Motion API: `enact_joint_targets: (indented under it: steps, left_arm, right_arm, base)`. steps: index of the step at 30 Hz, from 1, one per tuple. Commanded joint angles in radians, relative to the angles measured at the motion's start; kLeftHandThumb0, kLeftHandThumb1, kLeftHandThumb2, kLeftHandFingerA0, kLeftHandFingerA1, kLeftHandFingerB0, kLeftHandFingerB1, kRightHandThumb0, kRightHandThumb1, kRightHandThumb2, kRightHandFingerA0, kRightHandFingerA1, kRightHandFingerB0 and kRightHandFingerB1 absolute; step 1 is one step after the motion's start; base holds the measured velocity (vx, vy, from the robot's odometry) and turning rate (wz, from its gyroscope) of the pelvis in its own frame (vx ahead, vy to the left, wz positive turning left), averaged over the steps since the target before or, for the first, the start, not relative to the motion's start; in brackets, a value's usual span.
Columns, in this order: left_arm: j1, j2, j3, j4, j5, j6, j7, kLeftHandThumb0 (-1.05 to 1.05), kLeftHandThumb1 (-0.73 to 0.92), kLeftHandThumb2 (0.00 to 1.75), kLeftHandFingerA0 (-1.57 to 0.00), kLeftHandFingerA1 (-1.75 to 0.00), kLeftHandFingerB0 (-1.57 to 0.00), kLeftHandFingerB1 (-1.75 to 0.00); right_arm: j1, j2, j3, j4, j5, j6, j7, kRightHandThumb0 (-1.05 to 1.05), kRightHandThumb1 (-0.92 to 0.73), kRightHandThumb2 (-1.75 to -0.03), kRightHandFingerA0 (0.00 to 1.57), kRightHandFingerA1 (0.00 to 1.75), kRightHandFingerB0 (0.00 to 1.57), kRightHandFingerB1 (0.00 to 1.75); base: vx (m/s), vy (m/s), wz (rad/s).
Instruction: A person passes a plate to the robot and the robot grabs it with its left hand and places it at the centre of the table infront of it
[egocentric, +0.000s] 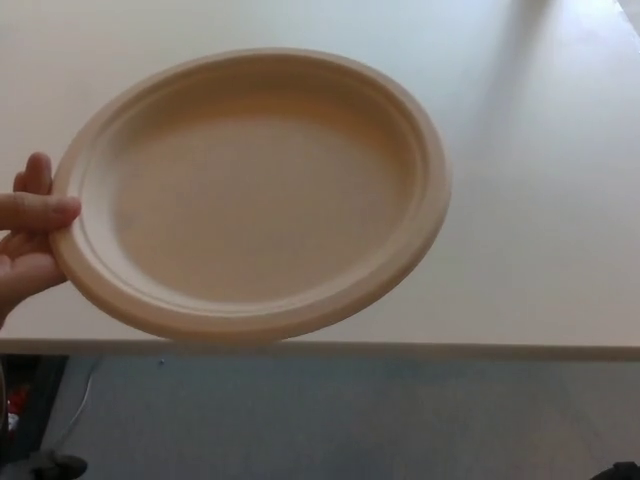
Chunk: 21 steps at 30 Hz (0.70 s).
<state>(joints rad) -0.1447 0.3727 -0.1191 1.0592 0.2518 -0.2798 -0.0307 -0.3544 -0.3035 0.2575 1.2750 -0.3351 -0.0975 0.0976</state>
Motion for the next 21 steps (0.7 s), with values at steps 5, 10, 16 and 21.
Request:
enact_joint_targets:
  steps: [5, 10, 16, 21]
  left_arm:
    - [0.018, 0.033, -0.061, 0.000, 0.078, -0.162, 0.100, -0.68, 0.58, 0.59, -0.31, -0.41, -0.29, -0.30]
    - [0.056, 0.039, -0.085, -0.025, 0.096, -0.224, 0.139, -0.71, 0.61, 0.59, -0.31, -0.42, -0.28, -0.30]
    - [0.184, 0.034, -0.133, -0.143, 0.170, -0.314, 0.270, -0.70, 0.48, 0.83, -0.28, -0.51, -0.18, -0.41]
    - [0.255, 0.050, -0.142, -0.244, 0.233, -0.415, 0.402, -0.67, 0.48, 0.81, -0.27, -0.48, -0.20, -0.41]
  right_arm:
    - [-0.006, -0.021, 0.001, 0.026, -0.016, -0.030, 0.016, -0.66, -0.59, -1.03, 0.42, 0.67, 0.19, 0.51]
    - [0.010, -0.023, 0.011, 0.033, -0.029, -0.045, 0.015, -0.71, -0.78, -0.63, 0.37, 0.55, 0.30, 0.42]
    - [0.079, -0.031, 0.015, 0.038, -0.031, -0.052, 0.010, -0.71, -0.77, -0.64, 0.36, 0.55, 0.29, 0.42]
    - [0.091, -0.028, 0.013, 0.038, -0.027, -0.051, 0.017, -0.70, -0.75, -0.64, 0.35, 0.53, 0.31, 0.41]
  base:
    - [0.00, 0.000, 0.00]
    - [0.00, 0.000, 0.00]
    - [0.00, 0.000, 0.00]
    - [0.00, 0.000, 0.00]
